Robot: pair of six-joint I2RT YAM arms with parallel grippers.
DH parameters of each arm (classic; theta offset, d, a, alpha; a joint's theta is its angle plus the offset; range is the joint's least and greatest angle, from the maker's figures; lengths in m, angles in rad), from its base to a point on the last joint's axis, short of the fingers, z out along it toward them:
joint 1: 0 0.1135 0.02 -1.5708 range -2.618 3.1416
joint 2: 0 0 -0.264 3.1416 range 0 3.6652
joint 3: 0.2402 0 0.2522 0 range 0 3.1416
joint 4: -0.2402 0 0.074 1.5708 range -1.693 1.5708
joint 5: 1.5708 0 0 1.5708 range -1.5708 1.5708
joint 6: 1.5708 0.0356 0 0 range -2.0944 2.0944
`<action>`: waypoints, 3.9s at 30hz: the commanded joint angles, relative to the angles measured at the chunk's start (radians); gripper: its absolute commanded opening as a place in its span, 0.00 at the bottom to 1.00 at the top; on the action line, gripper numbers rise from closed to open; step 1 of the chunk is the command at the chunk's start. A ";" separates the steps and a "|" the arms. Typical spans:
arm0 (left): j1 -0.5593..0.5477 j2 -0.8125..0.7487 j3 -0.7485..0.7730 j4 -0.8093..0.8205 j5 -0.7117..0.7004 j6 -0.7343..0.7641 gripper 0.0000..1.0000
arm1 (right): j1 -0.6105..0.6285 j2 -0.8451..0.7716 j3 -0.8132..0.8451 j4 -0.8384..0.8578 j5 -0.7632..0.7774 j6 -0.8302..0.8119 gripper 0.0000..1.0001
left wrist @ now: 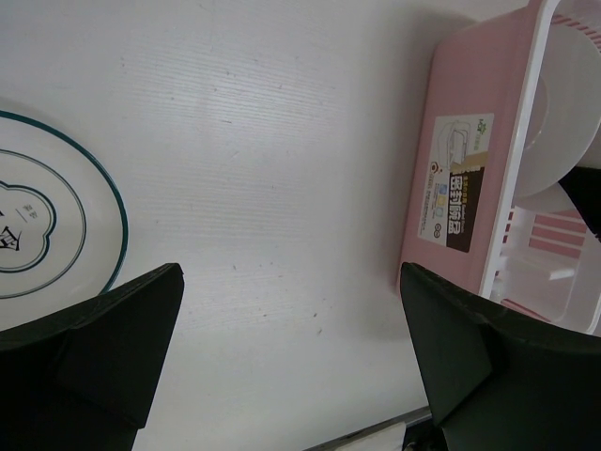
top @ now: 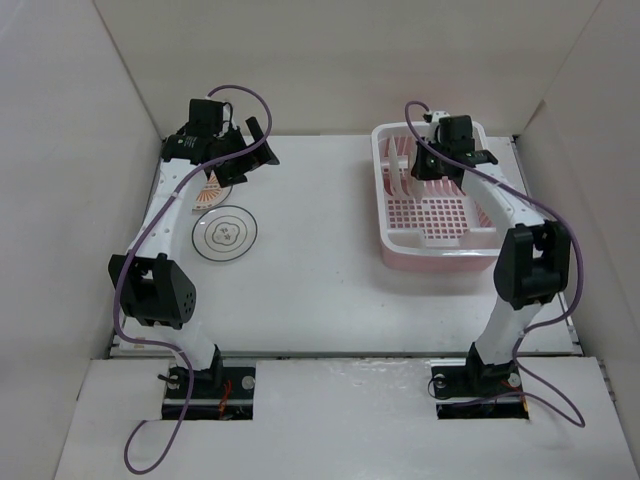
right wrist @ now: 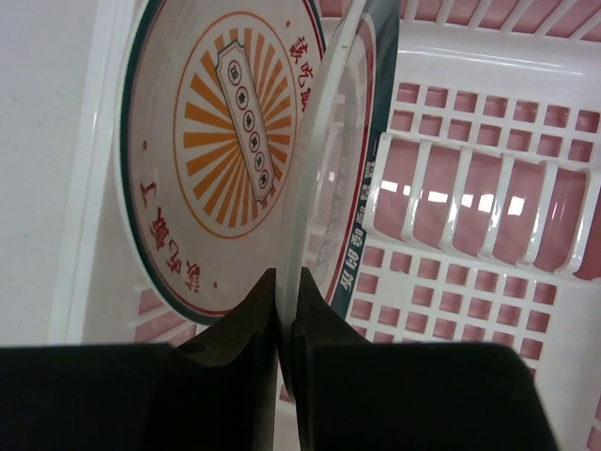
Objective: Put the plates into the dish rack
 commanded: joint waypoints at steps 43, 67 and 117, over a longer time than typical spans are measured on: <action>0.511 -0.285 -0.711 0.454 0.119 -0.151 0.99 | 0.087 -0.403 0.018 0.044 -0.181 0.090 1.00; 0.550 -0.051 -0.728 0.853 -0.033 -0.281 0.90 | 0.293 -0.509 0.025 0.100 -0.367 0.090 1.00; 0.478 0.319 -0.470 0.843 -0.178 -0.301 0.43 | 0.343 -0.452 0.177 0.081 -0.458 0.110 1.00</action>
